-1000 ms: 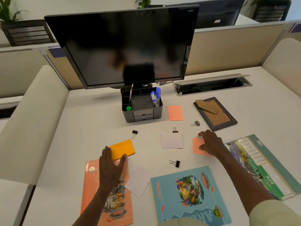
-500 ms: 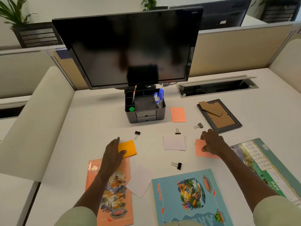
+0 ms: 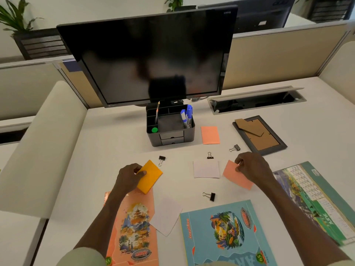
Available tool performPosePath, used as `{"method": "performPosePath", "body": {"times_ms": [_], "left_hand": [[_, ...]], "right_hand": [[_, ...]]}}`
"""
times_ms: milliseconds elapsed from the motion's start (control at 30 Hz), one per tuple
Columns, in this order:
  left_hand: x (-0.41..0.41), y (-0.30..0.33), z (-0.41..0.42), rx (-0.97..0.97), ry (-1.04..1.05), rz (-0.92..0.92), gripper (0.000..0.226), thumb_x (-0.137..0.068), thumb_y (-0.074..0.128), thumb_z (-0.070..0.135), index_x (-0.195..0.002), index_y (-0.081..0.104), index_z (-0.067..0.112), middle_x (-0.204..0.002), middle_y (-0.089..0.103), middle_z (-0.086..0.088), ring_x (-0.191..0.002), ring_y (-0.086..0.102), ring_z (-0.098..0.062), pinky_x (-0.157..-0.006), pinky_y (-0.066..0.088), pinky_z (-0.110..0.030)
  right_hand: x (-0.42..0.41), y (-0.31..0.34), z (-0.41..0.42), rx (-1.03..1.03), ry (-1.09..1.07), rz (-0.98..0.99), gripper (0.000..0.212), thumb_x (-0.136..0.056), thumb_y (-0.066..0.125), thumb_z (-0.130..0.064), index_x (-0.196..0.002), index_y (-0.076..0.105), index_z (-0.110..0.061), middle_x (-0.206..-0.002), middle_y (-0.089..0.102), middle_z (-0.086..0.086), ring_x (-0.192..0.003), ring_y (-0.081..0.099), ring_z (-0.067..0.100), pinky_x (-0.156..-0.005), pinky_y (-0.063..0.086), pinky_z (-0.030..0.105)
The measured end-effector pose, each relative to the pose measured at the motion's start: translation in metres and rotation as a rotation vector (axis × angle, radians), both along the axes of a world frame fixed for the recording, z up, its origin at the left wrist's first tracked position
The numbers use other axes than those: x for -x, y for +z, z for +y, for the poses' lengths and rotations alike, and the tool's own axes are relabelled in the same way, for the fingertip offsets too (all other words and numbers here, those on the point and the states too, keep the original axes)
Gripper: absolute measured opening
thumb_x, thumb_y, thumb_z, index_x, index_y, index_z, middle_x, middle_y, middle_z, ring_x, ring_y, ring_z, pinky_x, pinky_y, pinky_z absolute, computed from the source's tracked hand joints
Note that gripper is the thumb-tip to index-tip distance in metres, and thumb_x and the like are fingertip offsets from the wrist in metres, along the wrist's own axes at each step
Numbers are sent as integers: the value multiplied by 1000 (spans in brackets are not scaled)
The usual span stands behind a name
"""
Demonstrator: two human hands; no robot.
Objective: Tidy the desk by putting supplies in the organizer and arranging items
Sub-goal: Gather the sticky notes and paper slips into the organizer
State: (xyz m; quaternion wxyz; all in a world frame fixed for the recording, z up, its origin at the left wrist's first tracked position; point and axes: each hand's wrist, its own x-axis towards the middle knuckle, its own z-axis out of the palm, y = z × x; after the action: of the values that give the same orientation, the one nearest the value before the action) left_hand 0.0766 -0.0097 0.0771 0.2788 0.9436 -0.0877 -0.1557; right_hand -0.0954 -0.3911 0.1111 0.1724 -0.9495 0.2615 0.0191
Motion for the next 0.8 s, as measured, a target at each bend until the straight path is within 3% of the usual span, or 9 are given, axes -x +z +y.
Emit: {"method": "performPosePath", "body": {"times_ms": [67, 200, 367, 500, 567, 633, 733, 800], "left_hand": [[6, 14, -4, 44, 15, -21, 23, -93, 63, 28, -108, 68, 11, -107, 69, -6, -97, 59, -21, -80, 38, -29], [36, 40, -27, 217, 95, -15, 24, -99, 54, 25, -114, 63, 9, -103, 61, -3, -94, 58, -25, -80, 45, -35], [74, 50, -68, 525, 253, 158, 23, -103, 43, 23, -87, 58, 13, -80, 60, -11, -72, 54, -23, -66, 41, -32], [99, 58, -101, 734, 353, 330, 21, -105, 38, 24, -99, 58, 24, -94, 65, 2, -87, 63, -21, -83, 52, -41], [107, 62, -113, 859, 376, 440, 23, -105, 38, 23, -114, 59, 23, -105, 68, 0, -97, 66, -22, -87, 55, -43], [113, 63, -121, 970, 381, 509, 26, -104, 41, 22, -114, 64, 17, -104, 73, -6, -95, 69, -23, -77, 58, -39], [118, 64, -123, 1122, 505, 642, 27, -103, 43, 21, -103, 67, 9, -89, 75, -10, -86, 70, -23, -60, 56, -29], [116, 61, -119, 1191, 601, 714, 33, -105, 39, 29, -108, 65, 9, -95, 75, -11, -93, 71, -25, -61, 57, -32]], "right_hand": [[-2, 15, 4, -28, 6, -21, 24, -80, 75, -19, -104, 73, -15, -105, 71, 5, -94, 64, 22, -76, 48, 30], [-11, 43, 23, -92, 70, -113, 15, -84, 71, -19, -98, 73, -15, -99, 71, 3, -89, 61, 19, -71, 40, 27], [-23, 72, 67, -211, 53, -323, 15, -85, 70, -19, -98, 74, -14, -93, 71, -1, -78, 58, 8, -73, 39, 21], [-32, 76, 111, -211, 120, -431, 19, -88, 65, -19, -104, 74, -13, -95, 70, 0, -75, 54, 6, -70, 39, 15], [-40, 69, 132, -204, 175, -407, 20, -88, 62, -18, -104, 73, -12, -96, 68, 3, -80, 56, 12, -75, 45, 24], [-47, 60, 154, -171, 212, -315, 22, -89, 56, -18, -103, 71, -9, -97, 65, 8, -89, 57, 21, -79, 44, 31], [-52, 49, 174, -175, 216, -272, 28, -94, 48, -23, -100, 69, -6, -96, 63, 8, -89, 56, 21, -77, 41, 28], [-52, 41, 177, -220, 214, -267, 31, -95, 48, -28, -92, 69, -4, -86, 61, 4, -77, 51, 15, -67, 37, 22]]}}
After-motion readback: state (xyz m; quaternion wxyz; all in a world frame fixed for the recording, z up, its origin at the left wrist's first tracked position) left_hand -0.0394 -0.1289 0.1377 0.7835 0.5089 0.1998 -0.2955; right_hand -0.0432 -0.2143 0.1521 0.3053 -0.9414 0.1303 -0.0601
